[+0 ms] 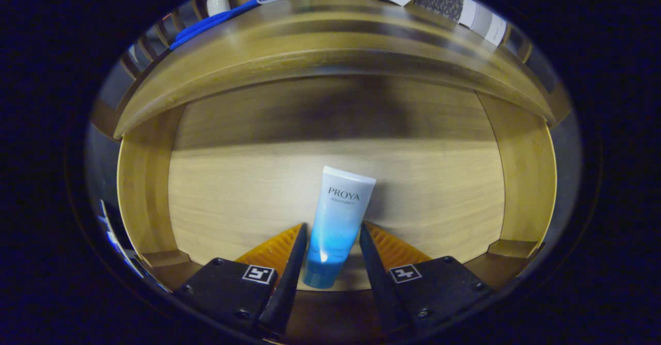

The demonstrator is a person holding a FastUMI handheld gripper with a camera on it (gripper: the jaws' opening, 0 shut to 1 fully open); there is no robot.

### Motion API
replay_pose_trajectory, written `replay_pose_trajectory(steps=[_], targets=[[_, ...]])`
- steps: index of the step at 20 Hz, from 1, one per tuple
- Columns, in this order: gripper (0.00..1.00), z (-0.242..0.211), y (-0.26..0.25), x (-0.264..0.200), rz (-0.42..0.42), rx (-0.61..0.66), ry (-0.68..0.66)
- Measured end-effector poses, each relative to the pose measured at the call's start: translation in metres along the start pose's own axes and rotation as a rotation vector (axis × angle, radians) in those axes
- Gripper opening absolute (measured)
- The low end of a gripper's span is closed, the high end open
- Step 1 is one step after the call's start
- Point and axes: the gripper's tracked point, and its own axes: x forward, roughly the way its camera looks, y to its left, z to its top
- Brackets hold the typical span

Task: Pull open the drawer, take out the items inside it, and place them on the countertop above the cabinet.

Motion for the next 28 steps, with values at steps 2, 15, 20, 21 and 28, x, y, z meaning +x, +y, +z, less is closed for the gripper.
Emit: replay_pose_trajectory(steps=[2, 15, 20, 21, 28], targets=[[0.61, 0.003, -0.001, 0.002, -0.018, -0.021, -0.008], [0.43, 0.01, -0.002, -0.025, 0.025, -0.084, -0.135], [0.43, 0.013, -0.002, -0.062, 0.068, -0.126, -0.194], [0.43, 0.013, -0.002, -0.07, 0.076, -0.139, -0.21], [0.43, 0.026, 0.003, -0.135, 0.146, -0.187, -0.336]])
